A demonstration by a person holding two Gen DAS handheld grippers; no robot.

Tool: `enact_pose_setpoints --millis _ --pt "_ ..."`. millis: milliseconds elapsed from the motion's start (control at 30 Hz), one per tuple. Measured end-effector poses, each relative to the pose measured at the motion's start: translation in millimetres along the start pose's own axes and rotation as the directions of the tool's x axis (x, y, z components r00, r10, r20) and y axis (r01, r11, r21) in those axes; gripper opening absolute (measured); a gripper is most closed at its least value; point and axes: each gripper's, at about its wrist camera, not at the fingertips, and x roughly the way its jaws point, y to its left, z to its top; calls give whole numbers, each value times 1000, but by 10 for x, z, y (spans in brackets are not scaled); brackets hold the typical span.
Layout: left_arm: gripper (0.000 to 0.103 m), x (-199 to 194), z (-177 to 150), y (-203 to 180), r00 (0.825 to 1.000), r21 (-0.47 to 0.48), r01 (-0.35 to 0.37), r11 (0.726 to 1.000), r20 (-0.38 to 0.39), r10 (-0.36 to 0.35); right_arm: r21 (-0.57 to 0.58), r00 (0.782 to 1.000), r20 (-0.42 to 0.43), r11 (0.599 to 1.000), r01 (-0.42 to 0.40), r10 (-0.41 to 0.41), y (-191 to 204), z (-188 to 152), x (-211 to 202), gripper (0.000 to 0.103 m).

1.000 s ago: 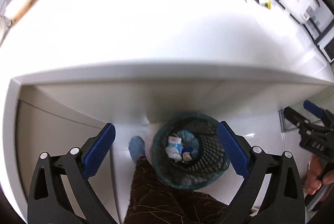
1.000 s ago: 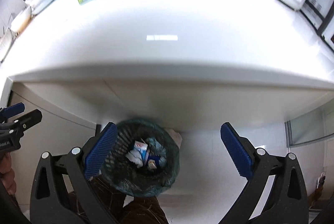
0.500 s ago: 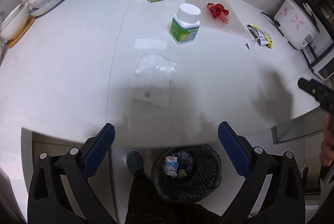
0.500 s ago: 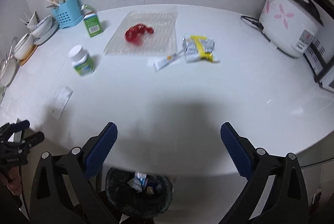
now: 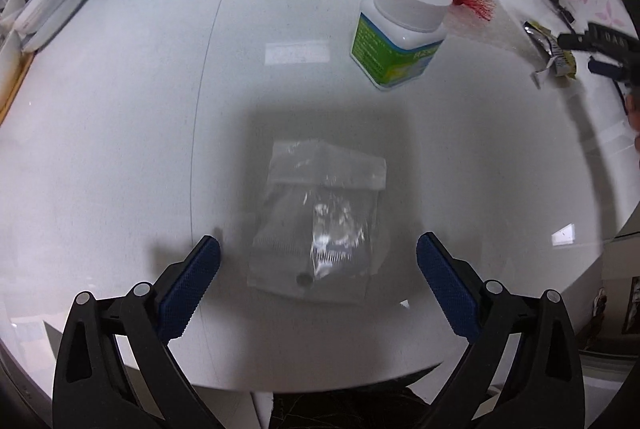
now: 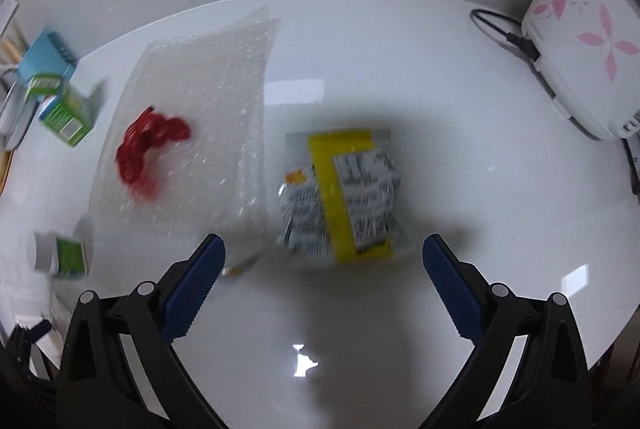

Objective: Collect trash
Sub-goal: 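Grasp the clear plastic bag with the left tool while the right tool grasps the yellow snack wrapper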

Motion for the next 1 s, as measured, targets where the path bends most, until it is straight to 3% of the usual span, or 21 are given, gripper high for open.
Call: enact_pose_setpoints --millis 133,267,433,467,500,567,633,833,1000 --pt "92 41 110 -35 999 14 -18 1000 -38 19 9 998 -58 1000 29 -29 -46 225 180 88" --pt "80 41 174 -41 995 -3 -48 999 -86 47 9 993 -104 998 58 -57 -59 330 316 82" --pt "42 -4 241 -86 993 1 -47 999 -105 47 24 985 -162 997 72 -68 -109 355 429 65" --pt "16 -16 250 -90 993 2 -49 999 -103 49 30 984 -169 997 69 -63 -118 355 436 64" --pt "2 -17 257 -78 992 -4 -56 998 -110 56 41 983 -176 997 63 -55 -130 357 438 62" --pt "1 -23 255 -21 994 -41 -29 999 -103 25 62 981 -188 996 60 -48 -149 368 424 51" --pt "0 -25 241 -32 995 -7 -34 999 -94 33 58 976 -215 996 60 -47 -123 371 404 24" --pt "0 -30 326 51 998 -13 -15 1000 -69 14 87 982 -186 995 38 -21 -65 247 249 19" --pt "0 -119 471 74 1000 -32 7 999 -22 -8 73 995 -95 997 30 -23 2 -13 -96 19"
